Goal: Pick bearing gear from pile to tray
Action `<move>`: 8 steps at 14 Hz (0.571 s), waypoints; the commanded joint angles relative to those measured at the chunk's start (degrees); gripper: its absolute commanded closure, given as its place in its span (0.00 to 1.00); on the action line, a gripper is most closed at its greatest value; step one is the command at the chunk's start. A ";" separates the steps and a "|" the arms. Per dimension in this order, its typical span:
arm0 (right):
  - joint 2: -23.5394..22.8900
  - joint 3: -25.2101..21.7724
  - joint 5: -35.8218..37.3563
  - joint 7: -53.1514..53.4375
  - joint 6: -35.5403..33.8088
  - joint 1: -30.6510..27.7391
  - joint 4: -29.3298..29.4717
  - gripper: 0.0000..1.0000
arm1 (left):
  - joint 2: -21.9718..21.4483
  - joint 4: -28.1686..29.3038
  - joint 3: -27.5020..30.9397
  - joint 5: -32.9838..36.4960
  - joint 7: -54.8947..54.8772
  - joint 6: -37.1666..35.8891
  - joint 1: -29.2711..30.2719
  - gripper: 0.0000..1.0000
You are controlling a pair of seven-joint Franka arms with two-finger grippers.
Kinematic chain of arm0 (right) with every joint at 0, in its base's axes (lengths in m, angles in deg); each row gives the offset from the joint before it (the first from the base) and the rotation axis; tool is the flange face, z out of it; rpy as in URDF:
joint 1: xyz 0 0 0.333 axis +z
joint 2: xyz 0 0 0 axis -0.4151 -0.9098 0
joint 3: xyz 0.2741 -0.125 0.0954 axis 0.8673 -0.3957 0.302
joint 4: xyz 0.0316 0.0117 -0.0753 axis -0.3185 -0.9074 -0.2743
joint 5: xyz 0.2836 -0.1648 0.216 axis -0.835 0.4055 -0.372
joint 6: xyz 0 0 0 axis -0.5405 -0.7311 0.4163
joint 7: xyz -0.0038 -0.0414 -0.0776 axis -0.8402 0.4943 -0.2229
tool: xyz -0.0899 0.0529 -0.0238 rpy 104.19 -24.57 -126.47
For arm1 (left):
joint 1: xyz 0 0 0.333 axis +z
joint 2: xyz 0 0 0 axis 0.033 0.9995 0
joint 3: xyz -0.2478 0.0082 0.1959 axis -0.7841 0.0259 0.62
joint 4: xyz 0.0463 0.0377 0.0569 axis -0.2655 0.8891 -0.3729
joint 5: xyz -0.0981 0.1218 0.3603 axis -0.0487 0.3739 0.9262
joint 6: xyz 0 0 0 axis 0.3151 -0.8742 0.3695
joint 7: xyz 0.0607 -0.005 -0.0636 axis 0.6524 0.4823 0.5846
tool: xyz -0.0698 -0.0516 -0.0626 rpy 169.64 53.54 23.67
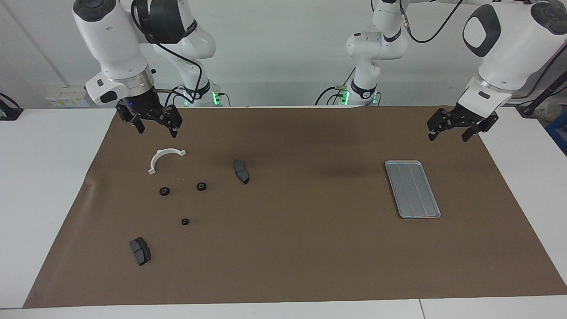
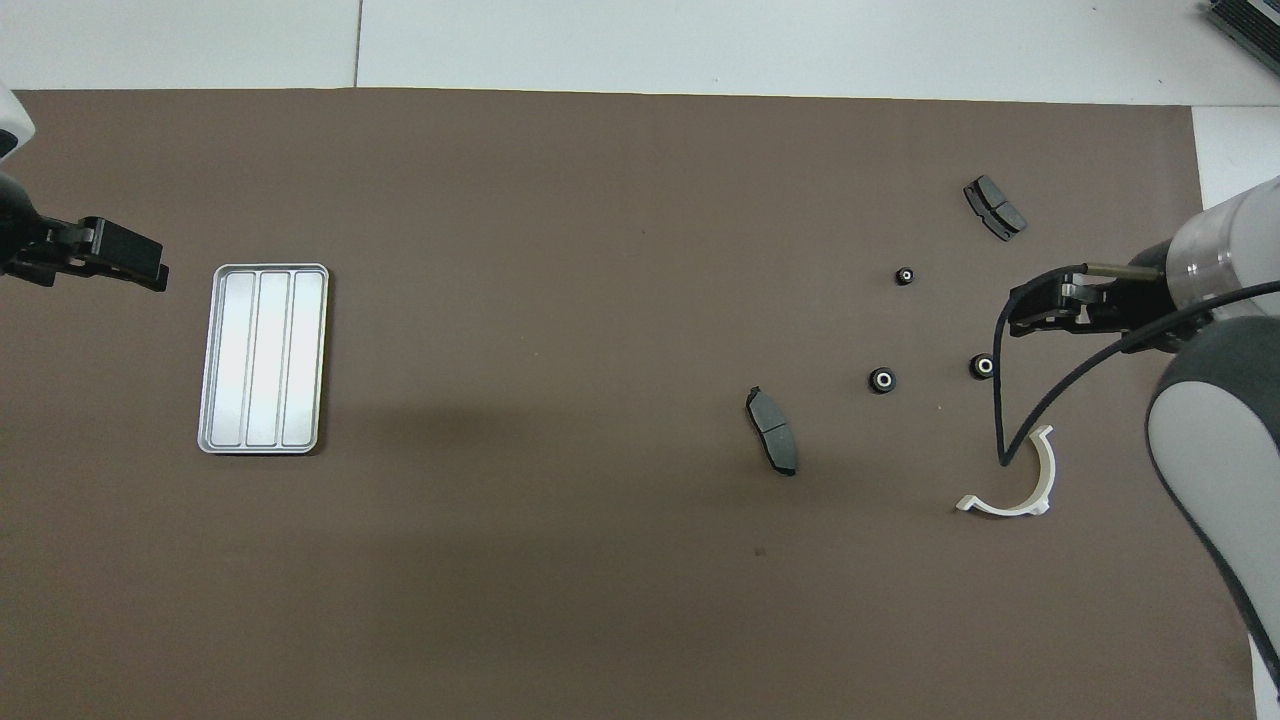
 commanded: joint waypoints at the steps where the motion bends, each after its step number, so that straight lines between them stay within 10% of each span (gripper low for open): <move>1: 0.98 0.24 -1.57 -4.05 2.83 -1.82 -1.56 0.00 | -1.55 2.14 0.13 1.10 -0.66 1.19 -0.51 0.00; 8: 0.99 0.15 -1.57 -10.29 14.67 -3.23 -11.74 0.00 | -1.55 2.57 0.13 1.10 -0.58 1.19 -0.51 0.00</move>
